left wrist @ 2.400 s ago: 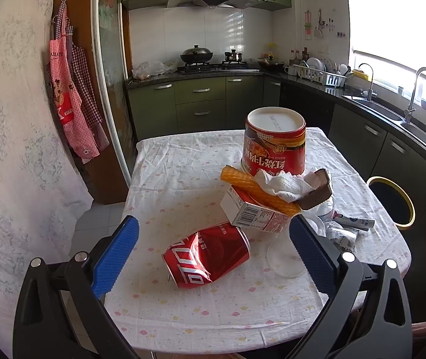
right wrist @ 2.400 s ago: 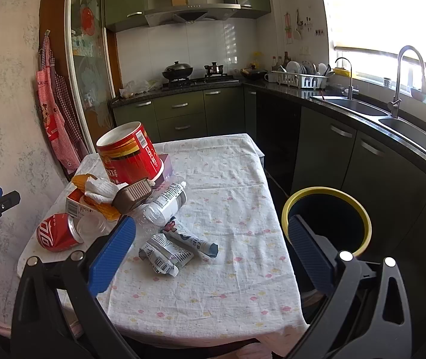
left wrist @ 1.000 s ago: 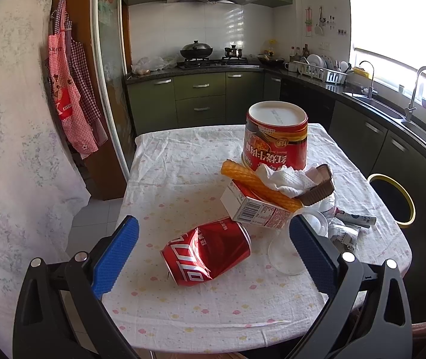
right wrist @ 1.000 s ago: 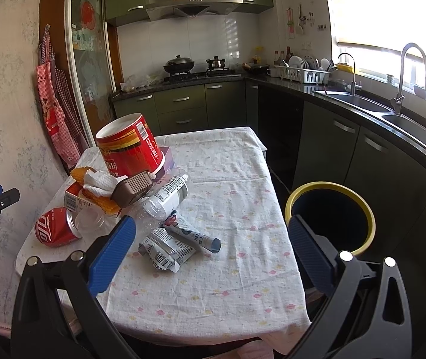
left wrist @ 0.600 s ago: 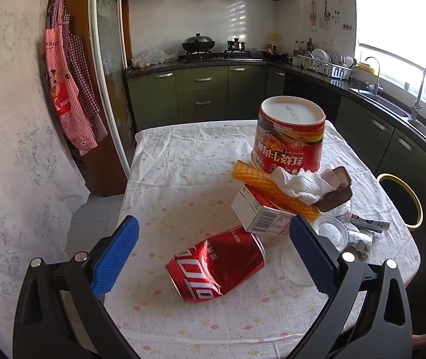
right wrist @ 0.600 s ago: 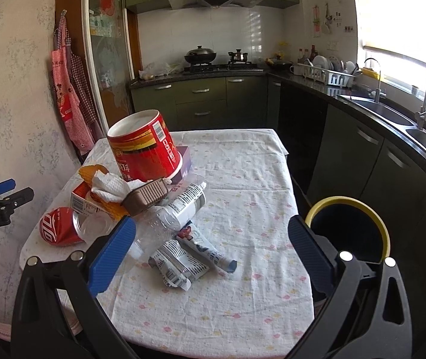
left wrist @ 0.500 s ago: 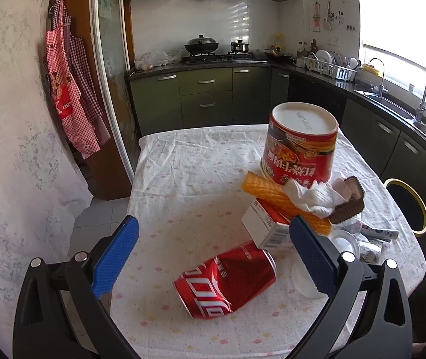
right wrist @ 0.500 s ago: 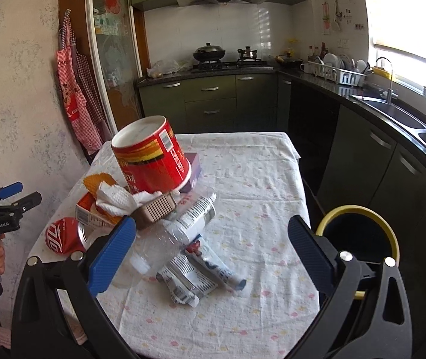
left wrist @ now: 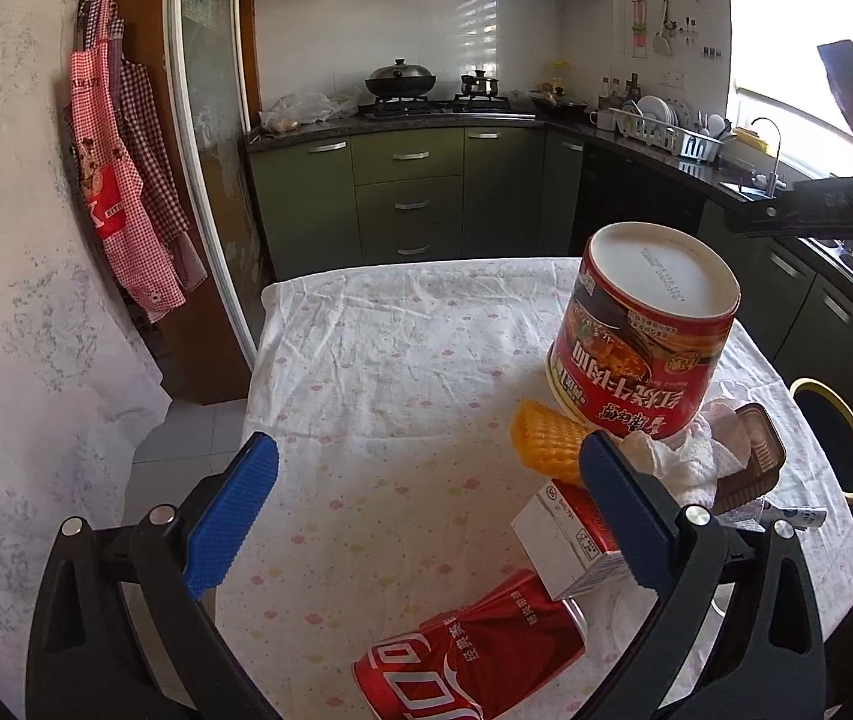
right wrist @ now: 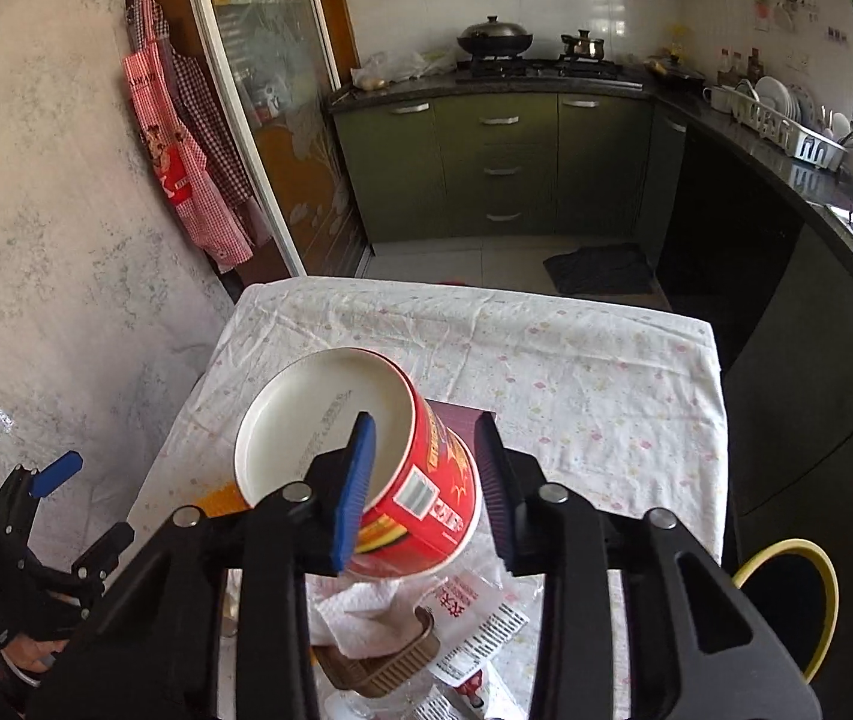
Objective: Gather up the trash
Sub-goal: 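Grasp the red-and-white paper tub by its rim with the right gripper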
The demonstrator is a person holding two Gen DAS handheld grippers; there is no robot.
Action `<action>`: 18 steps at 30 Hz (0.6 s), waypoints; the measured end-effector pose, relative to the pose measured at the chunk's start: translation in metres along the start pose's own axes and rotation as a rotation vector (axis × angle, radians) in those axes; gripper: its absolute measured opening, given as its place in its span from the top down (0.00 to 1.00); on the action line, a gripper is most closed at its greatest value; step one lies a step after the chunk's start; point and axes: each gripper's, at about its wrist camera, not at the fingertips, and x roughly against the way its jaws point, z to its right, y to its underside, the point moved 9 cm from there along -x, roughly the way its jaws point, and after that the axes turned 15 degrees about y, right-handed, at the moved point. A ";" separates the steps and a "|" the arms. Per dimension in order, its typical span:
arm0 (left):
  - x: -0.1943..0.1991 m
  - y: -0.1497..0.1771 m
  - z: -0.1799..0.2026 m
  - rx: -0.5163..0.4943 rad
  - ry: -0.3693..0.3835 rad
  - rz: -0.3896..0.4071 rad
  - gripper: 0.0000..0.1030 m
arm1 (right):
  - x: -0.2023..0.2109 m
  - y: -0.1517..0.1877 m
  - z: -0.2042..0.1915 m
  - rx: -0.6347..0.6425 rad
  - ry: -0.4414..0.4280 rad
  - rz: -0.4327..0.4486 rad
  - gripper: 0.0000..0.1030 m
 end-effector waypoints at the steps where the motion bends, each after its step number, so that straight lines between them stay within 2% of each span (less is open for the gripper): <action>1: -0.002 0.000 0.000 -0.005 0.004 -0.002 0.04 | -0.007 -0.001 -0.004 0.012 0.004 -0.019 0.75; 9: -0.008 0.000 0.001 -0.024 0.029 -0.008 0.04 | -0.029 -0.003 -0.012 0.075 0.085 -0.076 0.83; 11: -0.009 0.000 0.002 -0.025 0.034 -0.009 0.04 | -0.031 -0.002 -0.014 0.090 0.104 -0.084 0.92; 18: -0.009 0.003 0.003 -0.032 0.039 -0.019 0.04 | -0.031 -0.001 -0.008 0.117 0.130 -0.063 0.96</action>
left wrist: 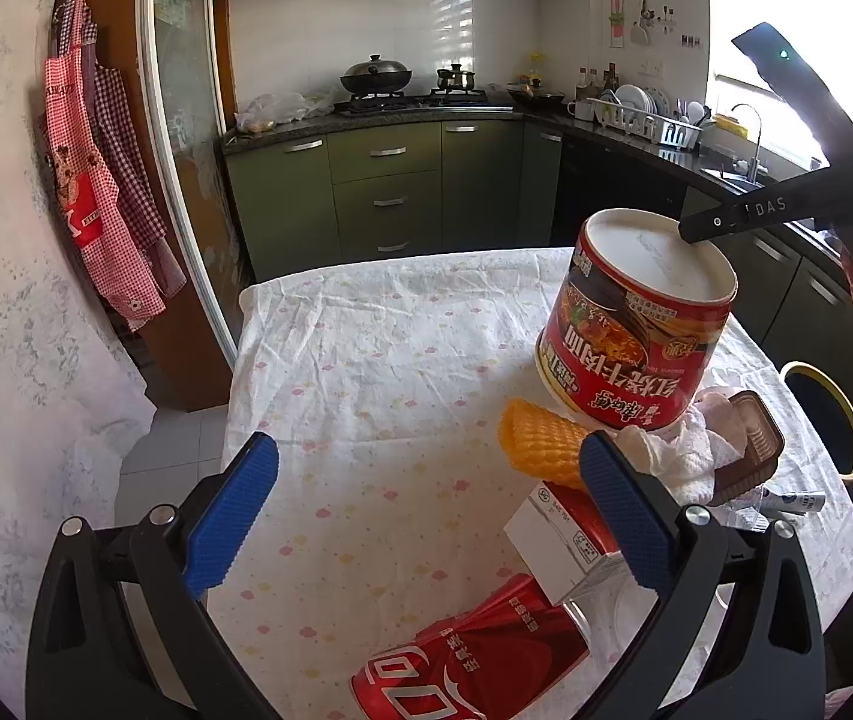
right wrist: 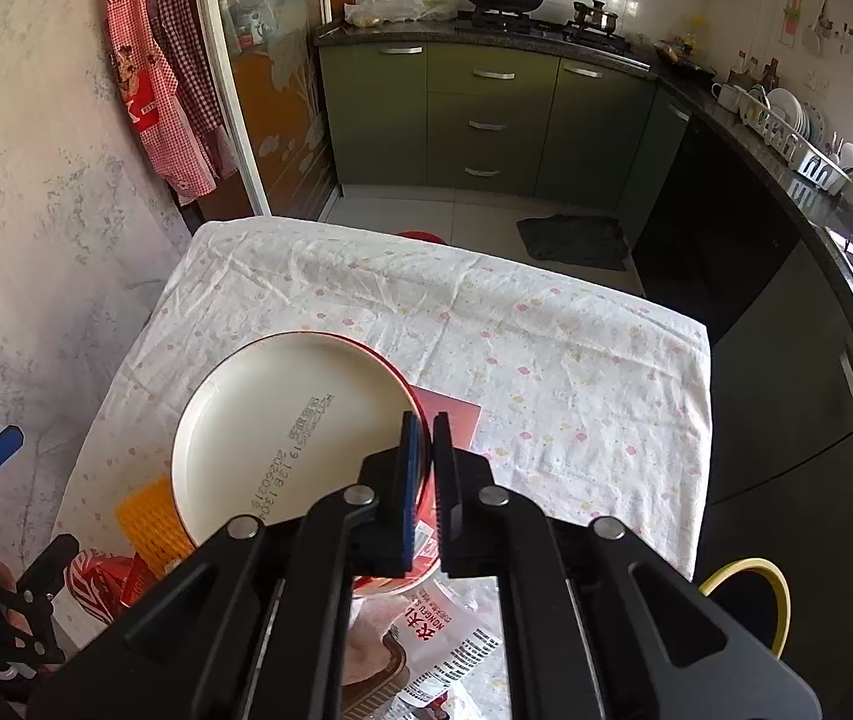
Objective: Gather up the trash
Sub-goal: 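Grasp the red-and-white paper tub by its rim with the right gripper, then carry the paper tub over the yellow bin and open the right gripper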
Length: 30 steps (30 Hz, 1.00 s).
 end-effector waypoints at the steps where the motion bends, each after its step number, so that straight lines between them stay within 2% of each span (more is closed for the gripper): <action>1: 0.000 0.000 0.000 -0.001 -0.001 0.001 0.04 | 0.002 0.000 0.001 -0.005 -0.004 0.005 0.96; 14: 0.008 -0.003 0.012 -0.032 -0.003 0.011 0.04 | 0.036 -0.012 0.038 -0.091 -0.019 0.096 0.96; 30: 0.006 -0.006 0.027 -0.060 0.000 0.006 0.04 | 0.048 -0.001 0.077 -0.172 -0.021 0.116 0.96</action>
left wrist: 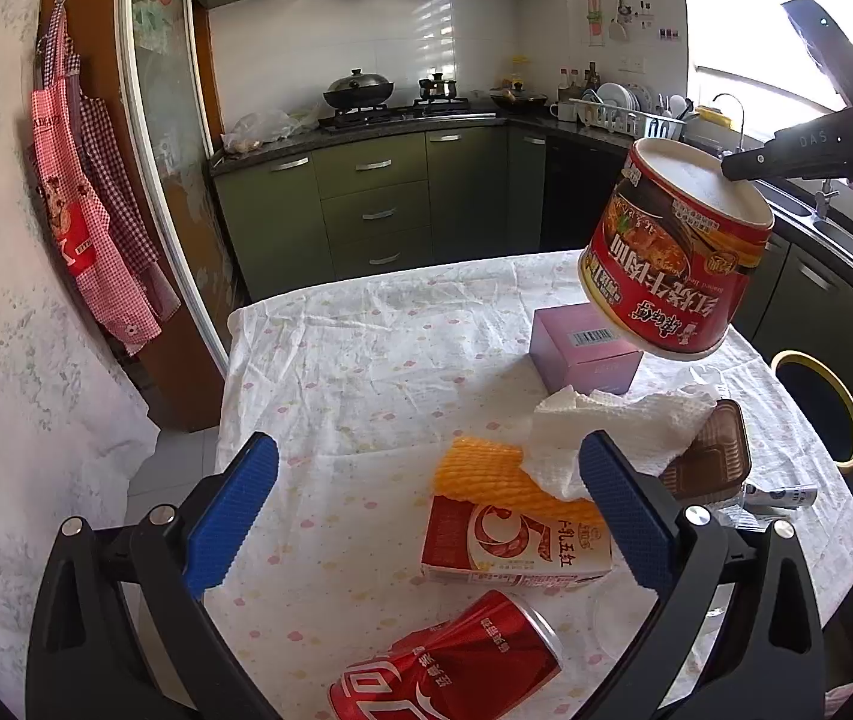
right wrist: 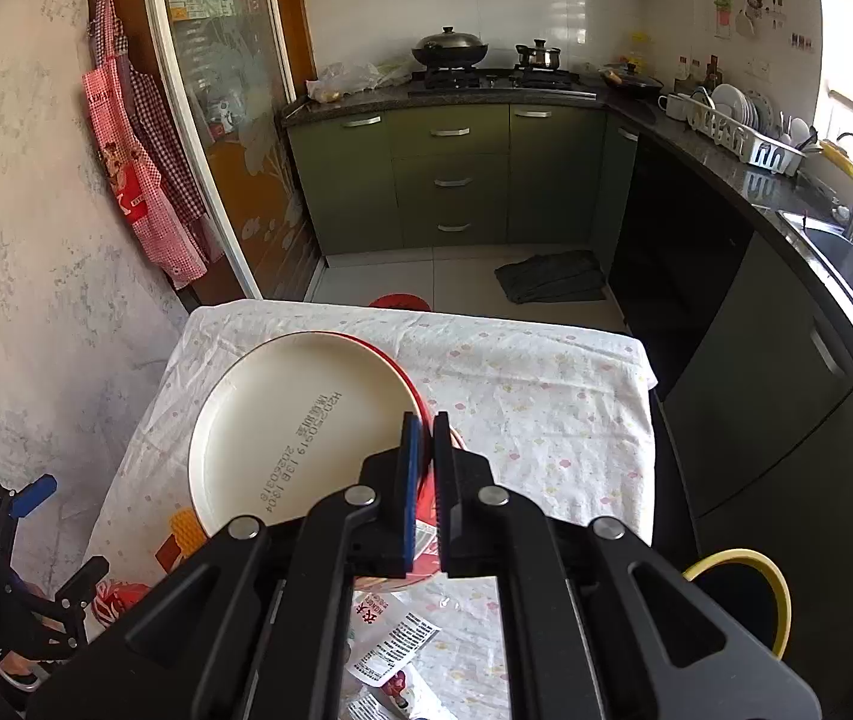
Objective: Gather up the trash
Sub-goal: 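Carry the paper tub over the yellow bin and open the right gripper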
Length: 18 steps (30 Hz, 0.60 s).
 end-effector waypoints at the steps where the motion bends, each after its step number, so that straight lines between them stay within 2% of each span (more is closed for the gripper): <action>1: 0.000 0.000 0.001 -0.001 0.002 0.000 0.04 | 0.003 0.001 0.005 -0.008 0.001 0.004 0.95; 6: 0.000 -0.001 0.006 -0.011 0.012 0.001 0.04 | 0.025 0.011 0.058 -0.083 0.049 0.014 0.96; 9: 0.000 -0.002 0.010 -0.016 0.021 0.002 0.04 | 0.038 0.030 0.112 -0.153 0.124 0.006 0.95; 14: -0.001 -0.005 0.023 -0.031 0.038 0.003 0.04 | 0.039 0.087 0.218 -0.312 0.273 -0.066 0.95; 18: -0.003 -0.008 0.039 -0.053 0.052 0.000 0.04 | 0.007 0.141 0.282 -0.410 0.351 -0.175 0.95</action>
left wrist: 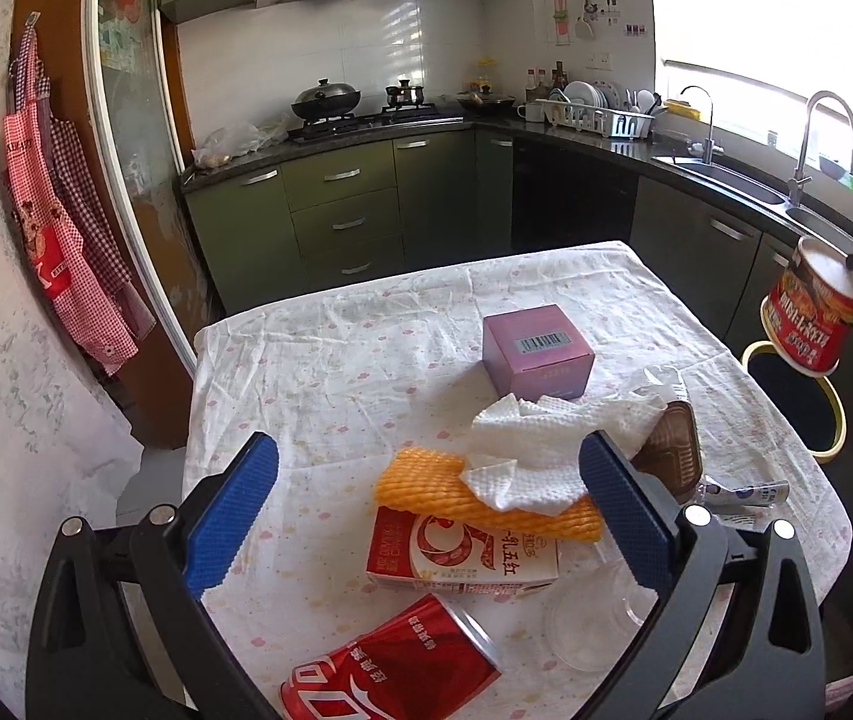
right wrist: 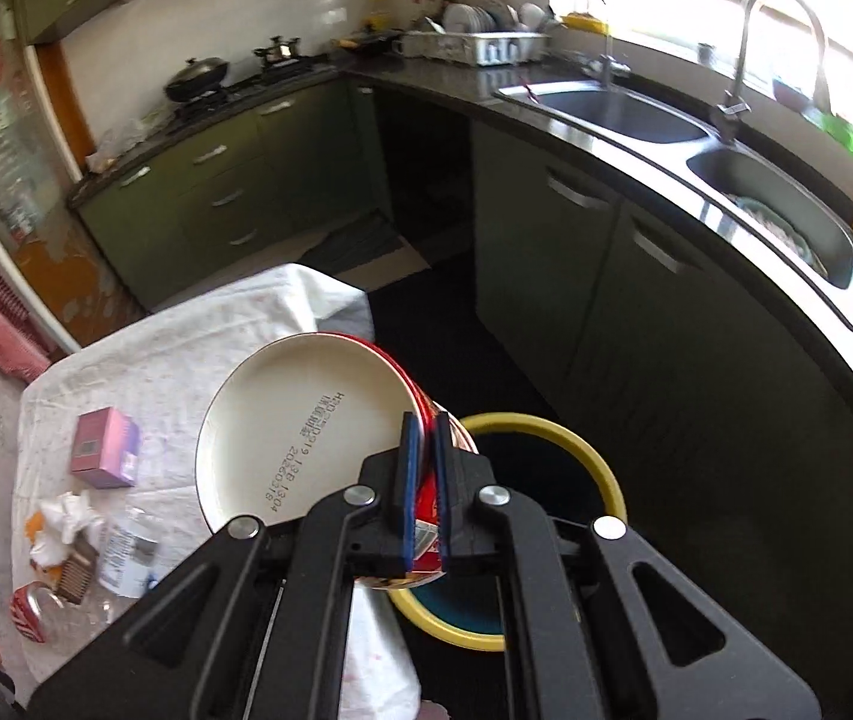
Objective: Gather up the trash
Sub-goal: 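Carry the paper tub over the yellow bin and open the right gripper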
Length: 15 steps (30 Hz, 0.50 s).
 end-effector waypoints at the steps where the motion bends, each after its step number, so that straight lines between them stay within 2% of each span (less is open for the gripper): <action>1: -0.001 -0.001 0.005 -0.006 0.005 -0.001 0.04 | -0.016 0.005 0.011 -0.018 0.011 -0.027 0.94; 4: -0.002 -0.003 0.018 -0.020 0.019 -0.012 0.04 | -0.059 0.018 0.032 -0.059 0.037 -0.090 0.94; 9: -0.005 -0.005 0.037 -0.045 0.029 -0.023 0.04 | -0.116 0.034 0.044 -0.073 0.047 -0.172 0.94; 13: -0.010 -0.007 0.049 -0.055 0.050 -0.034 0.04 | -0.139 0.041 0.037 -0.065 0.035 -0.214 0.93; 15: -0.013 -0.006 0.054 -0.061 0.066 -0.045 0.04 | -0.145 0.041 0.035 -0.065 0.027 -0.217 0.90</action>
